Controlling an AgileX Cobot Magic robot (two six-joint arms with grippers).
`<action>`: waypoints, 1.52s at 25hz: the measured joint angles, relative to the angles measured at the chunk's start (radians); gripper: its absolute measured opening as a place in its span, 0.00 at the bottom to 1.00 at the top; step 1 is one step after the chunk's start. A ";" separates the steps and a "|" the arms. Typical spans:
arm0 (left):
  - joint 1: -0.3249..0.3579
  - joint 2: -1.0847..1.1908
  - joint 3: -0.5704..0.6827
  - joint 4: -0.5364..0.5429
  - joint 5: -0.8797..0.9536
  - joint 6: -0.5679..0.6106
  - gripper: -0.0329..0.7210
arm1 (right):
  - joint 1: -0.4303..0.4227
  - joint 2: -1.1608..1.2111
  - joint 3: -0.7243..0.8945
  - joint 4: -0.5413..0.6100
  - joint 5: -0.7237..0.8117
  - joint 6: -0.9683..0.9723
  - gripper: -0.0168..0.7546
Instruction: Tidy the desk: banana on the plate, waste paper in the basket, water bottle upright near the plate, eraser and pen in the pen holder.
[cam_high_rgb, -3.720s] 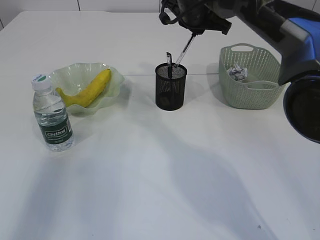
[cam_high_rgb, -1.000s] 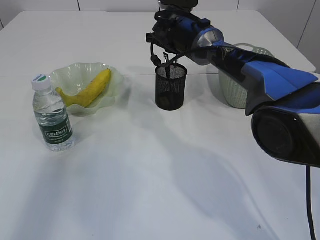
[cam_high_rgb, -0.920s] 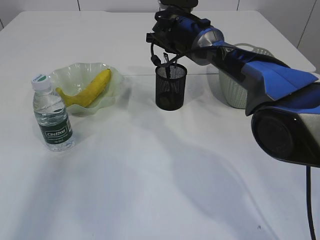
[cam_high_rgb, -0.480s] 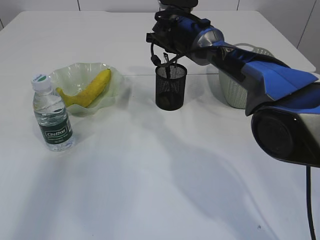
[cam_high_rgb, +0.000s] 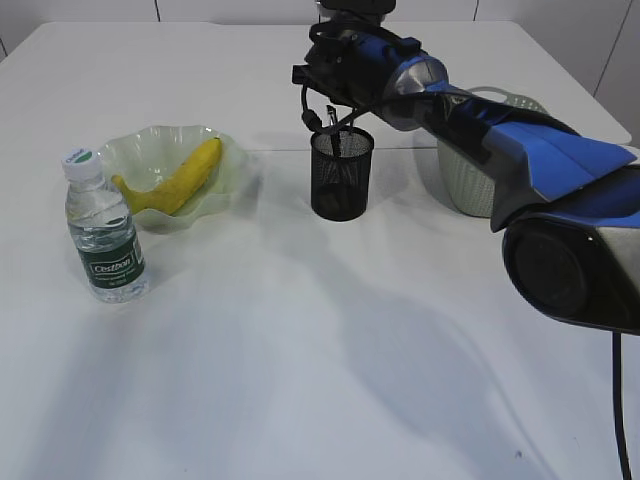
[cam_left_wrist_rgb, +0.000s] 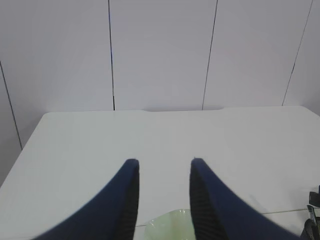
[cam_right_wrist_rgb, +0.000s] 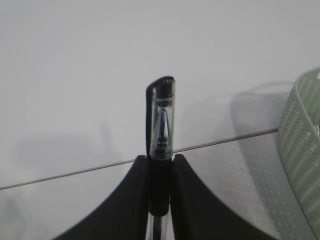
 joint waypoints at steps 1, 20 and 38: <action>0.000 0.000 0.000 0.000 0.000 0.000 0.36 | 0.000 0.000 0.000 0.000 -0.002 0.000 0.16; 0.000 0.000 0.000 0.000 0.000 0.000 0.36 | 0.000 0.000 0.000 -0.003 0.041 -0.023 0.31; 0.000 0.000 0.000 0.000 -0.018 0.000 0.36 | 0.000 -0.025 -0.259 -0.085 0.045 -0.059 0.31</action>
